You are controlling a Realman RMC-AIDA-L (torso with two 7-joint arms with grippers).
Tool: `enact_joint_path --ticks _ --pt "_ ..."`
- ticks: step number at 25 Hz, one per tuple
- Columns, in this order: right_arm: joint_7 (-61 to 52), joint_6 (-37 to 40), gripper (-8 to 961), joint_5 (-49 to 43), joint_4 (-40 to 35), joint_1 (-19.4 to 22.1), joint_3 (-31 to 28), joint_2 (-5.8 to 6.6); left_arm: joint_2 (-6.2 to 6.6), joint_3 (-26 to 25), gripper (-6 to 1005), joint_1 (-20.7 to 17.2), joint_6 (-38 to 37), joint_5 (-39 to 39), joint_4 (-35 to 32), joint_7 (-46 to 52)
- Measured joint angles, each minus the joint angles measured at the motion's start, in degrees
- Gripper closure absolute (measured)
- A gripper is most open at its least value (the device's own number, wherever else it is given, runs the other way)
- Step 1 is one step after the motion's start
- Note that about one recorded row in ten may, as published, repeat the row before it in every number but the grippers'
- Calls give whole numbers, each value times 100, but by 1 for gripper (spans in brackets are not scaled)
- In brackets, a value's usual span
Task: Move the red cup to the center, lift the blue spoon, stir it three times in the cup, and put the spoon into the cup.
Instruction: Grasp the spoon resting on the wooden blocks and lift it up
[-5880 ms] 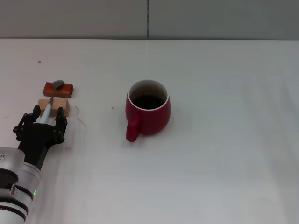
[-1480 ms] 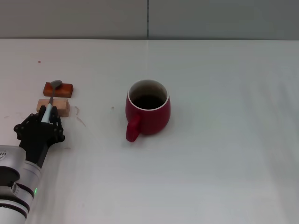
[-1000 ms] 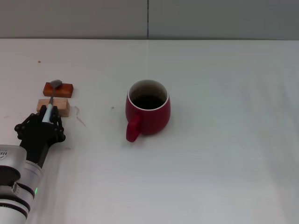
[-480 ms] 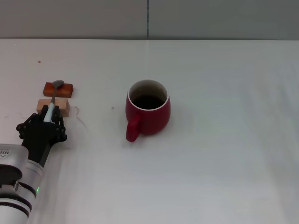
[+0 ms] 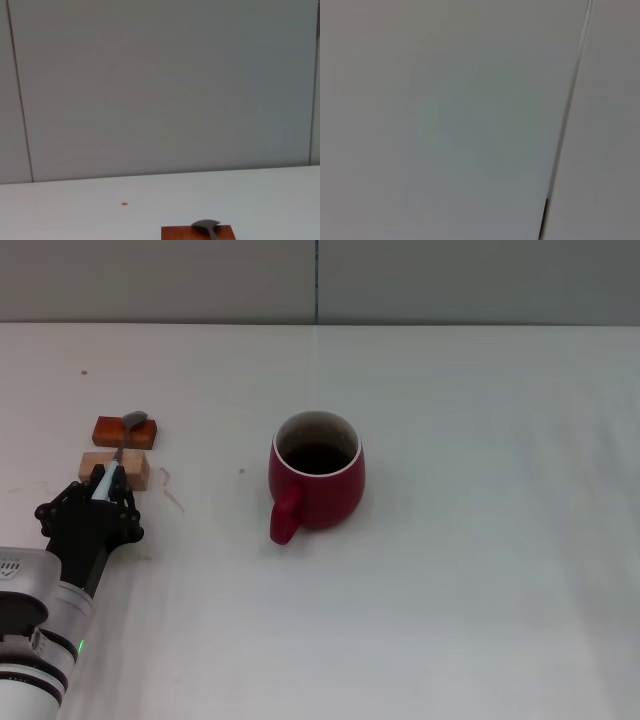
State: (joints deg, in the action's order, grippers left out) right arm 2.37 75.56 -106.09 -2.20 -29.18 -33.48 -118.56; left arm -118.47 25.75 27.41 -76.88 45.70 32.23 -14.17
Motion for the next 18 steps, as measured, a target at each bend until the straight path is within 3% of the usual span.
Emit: enact_joint_path --ticks 18 --pt "-8 -8 356 1 9 -27 9 -8 9 -89 829 -51 203 2 -92 24"
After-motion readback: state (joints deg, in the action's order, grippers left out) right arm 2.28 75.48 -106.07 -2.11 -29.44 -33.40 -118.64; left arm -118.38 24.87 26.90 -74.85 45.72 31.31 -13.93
